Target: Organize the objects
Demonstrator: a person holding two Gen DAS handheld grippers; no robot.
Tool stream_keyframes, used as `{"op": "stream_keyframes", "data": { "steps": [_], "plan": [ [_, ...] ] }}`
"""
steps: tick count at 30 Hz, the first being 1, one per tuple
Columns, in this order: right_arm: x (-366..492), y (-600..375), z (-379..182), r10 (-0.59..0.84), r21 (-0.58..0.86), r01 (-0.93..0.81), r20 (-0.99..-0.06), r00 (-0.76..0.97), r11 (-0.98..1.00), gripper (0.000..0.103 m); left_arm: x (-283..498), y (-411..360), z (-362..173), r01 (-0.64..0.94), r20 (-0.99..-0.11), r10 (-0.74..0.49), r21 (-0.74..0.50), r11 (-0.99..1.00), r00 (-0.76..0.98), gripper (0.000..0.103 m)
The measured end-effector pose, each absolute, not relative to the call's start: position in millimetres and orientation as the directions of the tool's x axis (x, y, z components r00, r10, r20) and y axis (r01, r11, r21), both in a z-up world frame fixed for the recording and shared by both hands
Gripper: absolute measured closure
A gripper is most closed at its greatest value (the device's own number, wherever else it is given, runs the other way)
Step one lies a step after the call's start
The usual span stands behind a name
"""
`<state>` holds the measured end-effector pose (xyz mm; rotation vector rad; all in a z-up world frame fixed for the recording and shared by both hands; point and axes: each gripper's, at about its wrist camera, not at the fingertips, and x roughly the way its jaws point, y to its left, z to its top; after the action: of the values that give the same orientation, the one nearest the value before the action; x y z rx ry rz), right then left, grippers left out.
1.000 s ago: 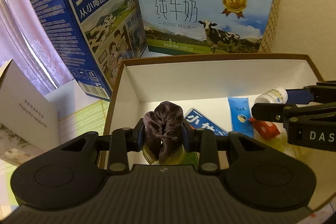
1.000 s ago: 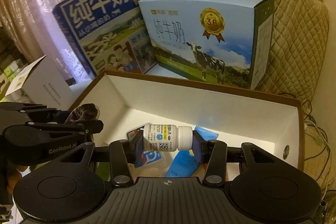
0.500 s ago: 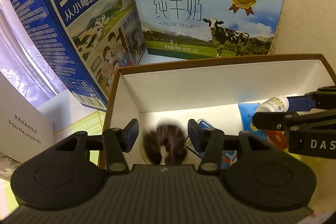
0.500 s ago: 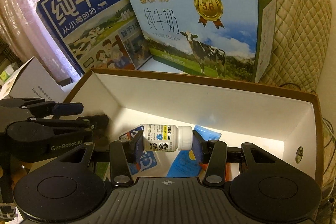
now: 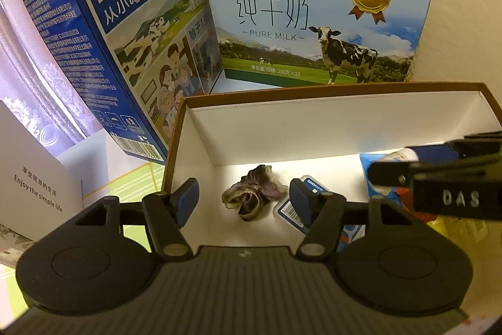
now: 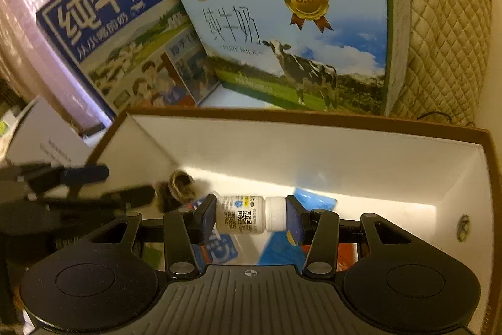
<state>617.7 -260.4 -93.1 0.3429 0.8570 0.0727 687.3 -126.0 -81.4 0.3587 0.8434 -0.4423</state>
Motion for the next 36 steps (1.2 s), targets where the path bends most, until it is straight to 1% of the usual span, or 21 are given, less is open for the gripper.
{"op": "stream_keyframes", "data": {
  "steps": [3,8,12,18,24,28,30,36],
  "plan": [
    [620.6,-263.2,-89.2,0.194,0.356,0.099,-0.698,0.689,0.929,0.055,685.9,-125.6,-80.7,0.508,-0.778,-0.233,0.126,0.852,0.584,0.040],
    [619.1,-266.3,-77.7,0.200,0.379,0.090,-0.658,0.726,0.921,0.042,682.7,-122.9,-78.6,0.501,-0.778,-0.234,0.118,0.857,0.583,0.034],
    [616.0,-267.8,-74.1,0.199,0.379,0.095,-0.665,0.720,0.921,0.041,678.9,-119.8,-75.5,0.496,-0.778,-0.237,0.109,0.861,0.582,0.031],
    [606.8,-270.8,-75.8,0.180,0.352,0.119,-0.707,0.684,0.928,0.039,673.7,-116.5,-70.4,0.491,-0.777,-0.242,0.097,0.866,0.581,0.026],
    [592.6,-276.0,-77.7,0.164,0.332,0.140,-0.738,0.655,0.933,0.037,666.6,-113.8,-67.3,0.480,-0.783,-0.238,0.087,0.873,0.575,0.025],
    [579.4,-277.5,-74.5,0.163,0.324,0.139,-0.747,0.644,0.936,0.035,659.7,-111.4,-63.3,0.475,-0.784,-0.243,0.073,0.877,0.570,0.023],
    [573.3,-276.3,-71.6,0.161,0.318,0.134,-0.749,0.643,0.939,0.034,655.1,-109.7,-60.2,0.473,-0.782,-0.247,0.069,0.878,0.572,0.019],
    [551.2,-271.2,-59.9,0.152,0.300,0.124,-0.749,0.645,0.946,0.031,640.3,-105.9,-48.7,0.467,-0.772,-0.256,0.059,0.882,0.581,0.015]
  ]
}}
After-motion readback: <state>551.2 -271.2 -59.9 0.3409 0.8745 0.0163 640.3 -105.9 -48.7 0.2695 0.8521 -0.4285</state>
